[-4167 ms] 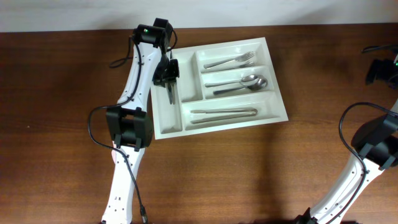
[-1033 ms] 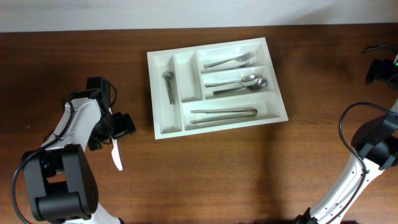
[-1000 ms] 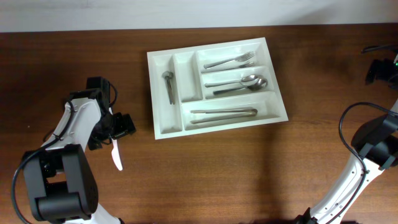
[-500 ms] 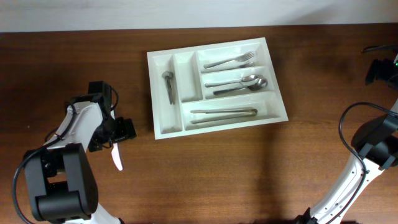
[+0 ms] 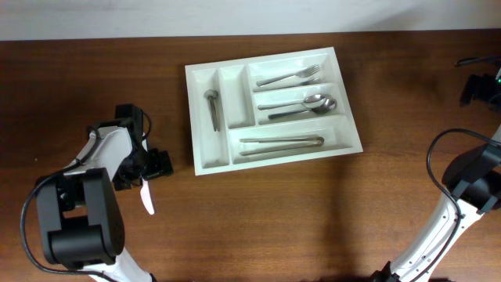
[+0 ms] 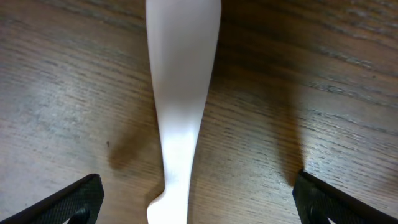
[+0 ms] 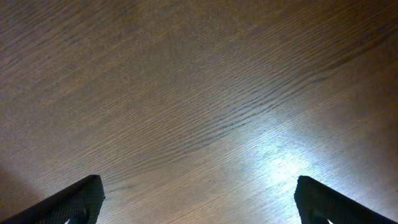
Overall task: Pack container
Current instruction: 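Lower the left gripper and close it on the knife handle, then lift the knife and carry it over the tray's second narrow compartment, then lower the knife into the compartment and open the left gripper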
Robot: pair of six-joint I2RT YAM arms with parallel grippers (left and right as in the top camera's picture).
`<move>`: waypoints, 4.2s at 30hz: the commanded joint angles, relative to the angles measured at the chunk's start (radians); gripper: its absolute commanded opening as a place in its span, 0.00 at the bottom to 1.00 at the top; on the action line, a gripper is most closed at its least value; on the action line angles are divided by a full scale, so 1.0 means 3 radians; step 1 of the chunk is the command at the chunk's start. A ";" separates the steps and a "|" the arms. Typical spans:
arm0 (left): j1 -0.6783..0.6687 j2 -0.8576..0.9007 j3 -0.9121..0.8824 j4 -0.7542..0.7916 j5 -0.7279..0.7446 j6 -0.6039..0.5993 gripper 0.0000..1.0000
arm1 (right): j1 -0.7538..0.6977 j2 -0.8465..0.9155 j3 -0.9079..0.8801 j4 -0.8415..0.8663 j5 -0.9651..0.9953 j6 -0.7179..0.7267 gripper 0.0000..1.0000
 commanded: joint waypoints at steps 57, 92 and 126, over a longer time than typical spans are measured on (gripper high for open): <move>-0.0009 0.0047 0.0945 -0.0161 0.0303 0.0202 0.02 | -0.0004 -0.0013 -0.0024 0.0003 -0.0018 -0.0020 0.99; -0.1520 0.0636 0.2248 0.0861 0.0011 -0.0927 0.02 | -0.0004 -0.0013 -0.0024 0.0003 -0.0018 -0.0020 0.99; -0.1526 0.1190 0.2247 0.1035 0.0088 -0.0618 0.08 | -0.0004 -0.0013 -0.0024 0.0003 -0.0018 -0.0020 0.99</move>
